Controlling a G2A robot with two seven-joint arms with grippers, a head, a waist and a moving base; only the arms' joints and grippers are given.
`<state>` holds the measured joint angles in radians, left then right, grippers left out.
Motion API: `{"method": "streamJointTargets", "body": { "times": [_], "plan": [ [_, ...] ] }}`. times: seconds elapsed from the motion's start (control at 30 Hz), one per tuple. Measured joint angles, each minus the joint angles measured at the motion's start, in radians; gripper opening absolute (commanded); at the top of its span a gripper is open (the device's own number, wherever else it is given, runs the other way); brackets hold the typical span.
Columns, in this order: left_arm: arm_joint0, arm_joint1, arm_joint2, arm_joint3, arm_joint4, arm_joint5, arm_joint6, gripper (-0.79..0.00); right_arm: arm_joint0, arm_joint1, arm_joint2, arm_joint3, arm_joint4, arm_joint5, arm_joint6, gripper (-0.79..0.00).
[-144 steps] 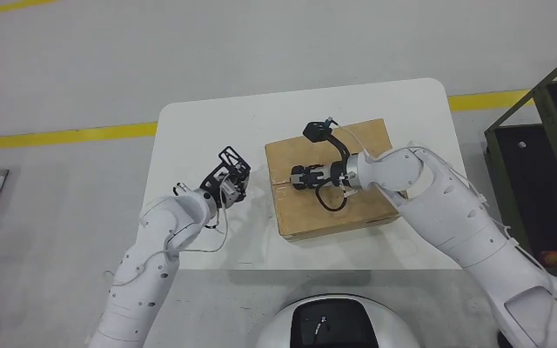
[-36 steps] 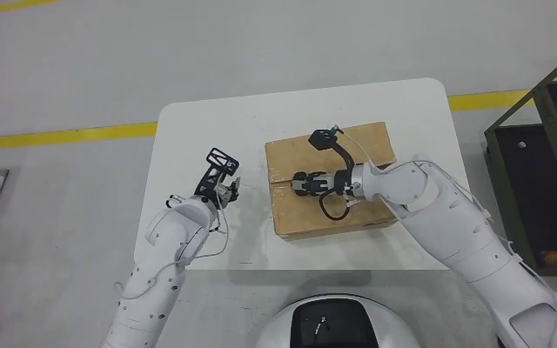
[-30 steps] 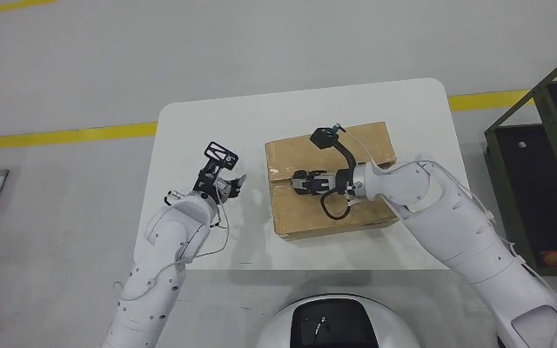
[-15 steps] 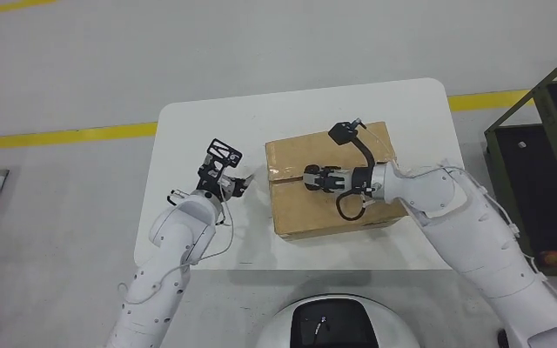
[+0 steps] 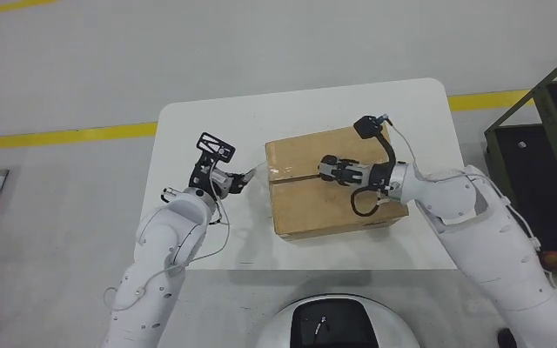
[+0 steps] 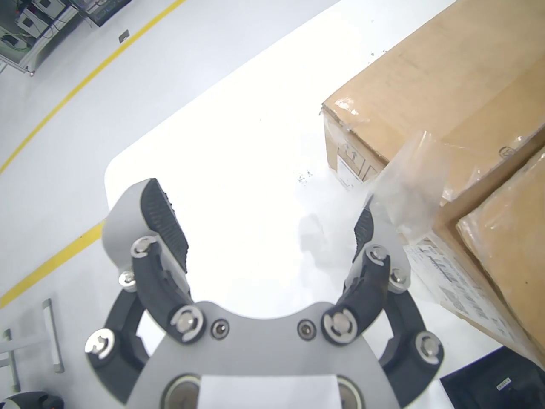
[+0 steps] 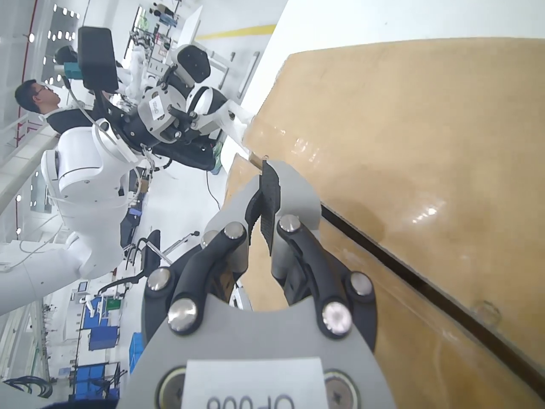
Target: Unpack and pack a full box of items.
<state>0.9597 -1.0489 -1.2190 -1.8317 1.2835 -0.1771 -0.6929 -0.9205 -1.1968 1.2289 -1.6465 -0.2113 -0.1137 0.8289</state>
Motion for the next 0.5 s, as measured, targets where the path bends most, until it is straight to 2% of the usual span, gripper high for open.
{"method": "streamJointTargets", "body": {
  "times": [0.3, 0.5],
  "plan": [
    [-0.023, -0.008, 0.023, -0.047, 0.025, -0.027, -0.005, 0.000, -0.152, 0.029, 0.175, -0.141, -0.018, 0.003, -0.097, -0.785],
    [-0.052, -0.017, 0.065, -0.056, 0.057, -0.043, -0.008, 0.000, -0.292, 0.044, 0.312, -0.196, -0.038, 0.051, -0.174, -0.785]
  ]
}}
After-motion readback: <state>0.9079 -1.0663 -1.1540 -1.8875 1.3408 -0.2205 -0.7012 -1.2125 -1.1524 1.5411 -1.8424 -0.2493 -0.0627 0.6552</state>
